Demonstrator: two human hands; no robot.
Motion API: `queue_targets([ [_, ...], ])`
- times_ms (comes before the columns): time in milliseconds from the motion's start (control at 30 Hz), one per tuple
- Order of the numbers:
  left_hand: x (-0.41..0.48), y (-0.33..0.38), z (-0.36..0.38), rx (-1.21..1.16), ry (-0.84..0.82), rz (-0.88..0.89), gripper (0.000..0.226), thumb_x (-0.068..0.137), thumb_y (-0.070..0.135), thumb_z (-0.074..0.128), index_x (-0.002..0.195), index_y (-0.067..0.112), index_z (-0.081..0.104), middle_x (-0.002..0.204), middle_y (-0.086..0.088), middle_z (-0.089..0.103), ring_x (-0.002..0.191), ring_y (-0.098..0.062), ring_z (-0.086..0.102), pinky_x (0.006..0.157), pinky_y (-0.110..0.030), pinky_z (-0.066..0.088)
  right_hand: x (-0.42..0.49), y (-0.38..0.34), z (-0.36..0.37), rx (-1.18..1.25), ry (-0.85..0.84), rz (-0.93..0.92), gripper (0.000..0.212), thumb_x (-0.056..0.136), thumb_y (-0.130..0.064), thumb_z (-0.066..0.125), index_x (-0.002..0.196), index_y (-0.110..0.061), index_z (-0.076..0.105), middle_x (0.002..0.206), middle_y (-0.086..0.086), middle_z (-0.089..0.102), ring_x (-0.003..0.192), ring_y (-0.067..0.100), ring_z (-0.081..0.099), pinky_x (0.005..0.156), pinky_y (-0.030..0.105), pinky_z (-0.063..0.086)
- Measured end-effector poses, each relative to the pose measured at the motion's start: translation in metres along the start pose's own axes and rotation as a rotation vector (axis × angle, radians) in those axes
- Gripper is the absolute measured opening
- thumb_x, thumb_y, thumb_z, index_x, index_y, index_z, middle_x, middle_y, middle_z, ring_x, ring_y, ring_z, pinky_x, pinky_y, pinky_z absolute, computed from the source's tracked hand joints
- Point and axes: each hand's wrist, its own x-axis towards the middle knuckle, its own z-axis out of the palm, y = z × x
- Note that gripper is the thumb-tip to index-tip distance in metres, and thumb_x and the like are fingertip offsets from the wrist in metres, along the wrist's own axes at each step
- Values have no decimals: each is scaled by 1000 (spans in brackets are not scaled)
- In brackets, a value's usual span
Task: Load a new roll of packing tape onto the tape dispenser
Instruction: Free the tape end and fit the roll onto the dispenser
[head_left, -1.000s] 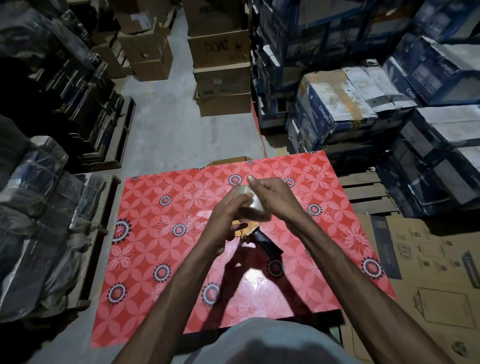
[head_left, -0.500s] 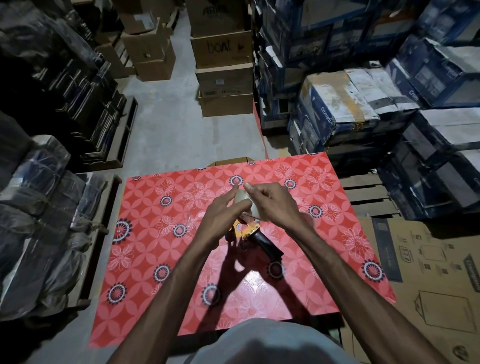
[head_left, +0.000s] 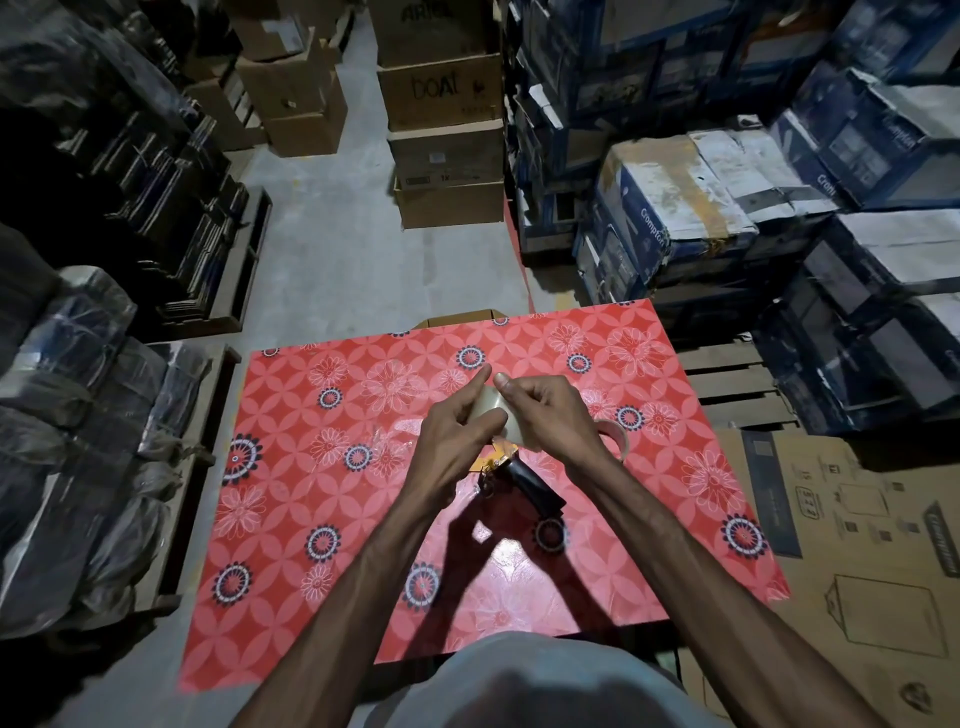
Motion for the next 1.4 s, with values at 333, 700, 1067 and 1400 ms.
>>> queue_targets([
  [333, 8, -5, -3, -75, -10, -66, 76, 74, 18, 62, 147, 40, 62, 81, 2, 72, 77, -27, 41, 69, -43, 34, 1, 10, 9, 89, -6, 35, 76, 85, -82, 53, 79, -8, 71, 76, 22, 70, 64, 21, 60, 67, 40, 44],
  [700, -2, -5, 1, -70, 89, -23, 71, 77, 51, 88, 143, 34, 67, 126, 7, 77, 97, -22, 76, 79, -39, 61, 4, 1, -1, 155, 76, 59, 66, 87, -77, 56, 65, -16, 70, 61, 13, 67, 58, 18, 63, 67, 52, 55],
  [1067, 10, -8, -18, -233, -29, -108, 58, 79, 18, 92, 132, 34, 75, 118, 3, 81, 106, -20, 65, 87, -34, 44, 1, -4, 2, 125, 34, 59, 71, 87, -80, 51, 73, -14, 74, 65, 12, 73, 61, 26, 68, 76, 61, 56],
  [1400, 9, 2, -18, -157, 44, -93, 51, 86, 2, 79, 135, 16, 74, 107, 3, 83, 94, -13, 71, 79, -23, 57, -1, -12, 3, 20, 87, 60, 72, 86, -84, 47, 78, -19, 76, 68, 7, 73, 70, 30, 73, 75, 58, 60],
])
